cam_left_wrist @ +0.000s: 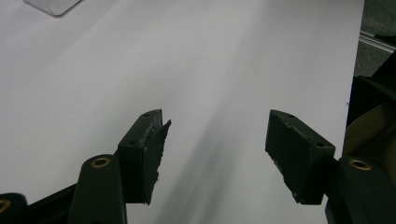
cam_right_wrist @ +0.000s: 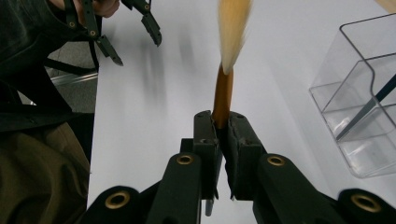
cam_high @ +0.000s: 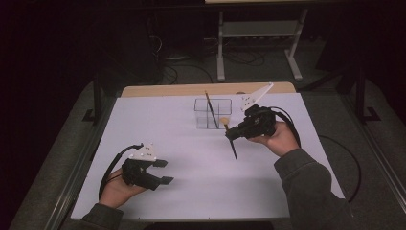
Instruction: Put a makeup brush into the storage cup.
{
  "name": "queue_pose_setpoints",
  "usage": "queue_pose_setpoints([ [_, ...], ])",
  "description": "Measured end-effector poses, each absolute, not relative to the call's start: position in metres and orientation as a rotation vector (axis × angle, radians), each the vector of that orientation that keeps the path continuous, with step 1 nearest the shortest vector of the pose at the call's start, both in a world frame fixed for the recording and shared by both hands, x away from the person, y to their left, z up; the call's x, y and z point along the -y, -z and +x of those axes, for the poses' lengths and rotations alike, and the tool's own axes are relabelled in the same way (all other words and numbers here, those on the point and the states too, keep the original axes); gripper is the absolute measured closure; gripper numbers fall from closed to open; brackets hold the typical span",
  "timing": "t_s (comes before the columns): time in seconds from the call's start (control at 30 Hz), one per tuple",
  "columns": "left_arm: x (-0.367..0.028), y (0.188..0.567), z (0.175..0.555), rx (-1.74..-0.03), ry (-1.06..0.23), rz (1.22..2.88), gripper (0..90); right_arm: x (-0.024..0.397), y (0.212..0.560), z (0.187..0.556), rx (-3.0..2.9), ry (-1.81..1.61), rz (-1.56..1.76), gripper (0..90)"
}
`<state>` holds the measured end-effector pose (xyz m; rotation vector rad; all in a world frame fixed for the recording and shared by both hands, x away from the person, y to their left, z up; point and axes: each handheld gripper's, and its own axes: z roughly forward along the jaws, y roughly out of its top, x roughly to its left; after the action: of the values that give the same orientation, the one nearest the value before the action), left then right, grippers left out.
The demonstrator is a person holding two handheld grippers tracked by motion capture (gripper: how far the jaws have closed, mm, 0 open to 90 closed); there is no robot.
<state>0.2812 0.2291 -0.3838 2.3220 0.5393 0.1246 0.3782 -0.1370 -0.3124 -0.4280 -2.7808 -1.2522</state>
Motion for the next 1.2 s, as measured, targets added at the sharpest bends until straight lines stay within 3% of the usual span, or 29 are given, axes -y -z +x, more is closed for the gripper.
queue_pose_setpoints([
  [1.2,-0.238,0.391,0.274,-0.542,-0.146,2.300,28.0,0.128,0.287,0.423,2.804,1.268,-0.512,82.6],
])
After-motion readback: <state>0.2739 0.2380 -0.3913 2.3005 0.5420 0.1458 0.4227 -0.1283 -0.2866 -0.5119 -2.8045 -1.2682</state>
